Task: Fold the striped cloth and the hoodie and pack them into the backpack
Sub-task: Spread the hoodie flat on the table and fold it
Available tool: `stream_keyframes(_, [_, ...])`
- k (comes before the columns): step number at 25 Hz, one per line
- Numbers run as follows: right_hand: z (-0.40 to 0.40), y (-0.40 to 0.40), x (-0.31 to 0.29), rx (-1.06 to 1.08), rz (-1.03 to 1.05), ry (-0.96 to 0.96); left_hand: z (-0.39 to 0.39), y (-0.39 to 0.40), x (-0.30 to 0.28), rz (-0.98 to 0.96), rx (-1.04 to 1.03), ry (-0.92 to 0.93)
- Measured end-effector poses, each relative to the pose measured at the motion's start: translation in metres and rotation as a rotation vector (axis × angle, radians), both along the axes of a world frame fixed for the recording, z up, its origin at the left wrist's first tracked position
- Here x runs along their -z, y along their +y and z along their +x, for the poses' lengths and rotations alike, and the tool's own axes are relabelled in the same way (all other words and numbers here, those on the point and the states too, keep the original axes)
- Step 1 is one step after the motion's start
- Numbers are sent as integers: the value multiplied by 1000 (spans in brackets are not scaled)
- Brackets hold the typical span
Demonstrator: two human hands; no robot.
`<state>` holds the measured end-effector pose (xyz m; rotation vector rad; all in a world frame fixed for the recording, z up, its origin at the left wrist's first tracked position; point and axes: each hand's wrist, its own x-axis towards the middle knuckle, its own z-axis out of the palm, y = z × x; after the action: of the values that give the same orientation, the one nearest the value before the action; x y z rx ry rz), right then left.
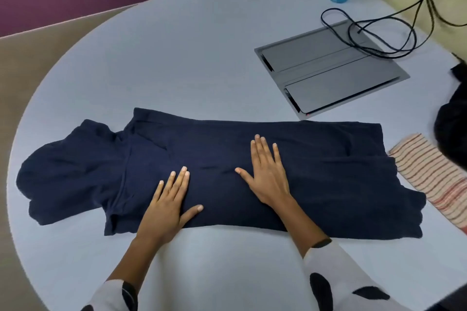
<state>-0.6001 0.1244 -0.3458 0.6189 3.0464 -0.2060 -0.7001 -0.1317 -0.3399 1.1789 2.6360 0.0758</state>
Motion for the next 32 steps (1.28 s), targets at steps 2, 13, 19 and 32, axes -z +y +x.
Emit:
stream_keyframes(2, [18, 20, -1, -38, 42, -59, 2, 1, 1, -8, -5, -9])
stream_keyframes(13, [153, 109, -15, 277, 48, -143, 5, 12, -8, -51, -119, -129])
stream_keyframes(19, [178, 115, -27, 470, -54, 177, 12, 65, -21, 23, -158, -20])
stream_keyframes(32, [256, 182, -77, 953, -971, 359, -50, 195, -53, -13, 107, -167])
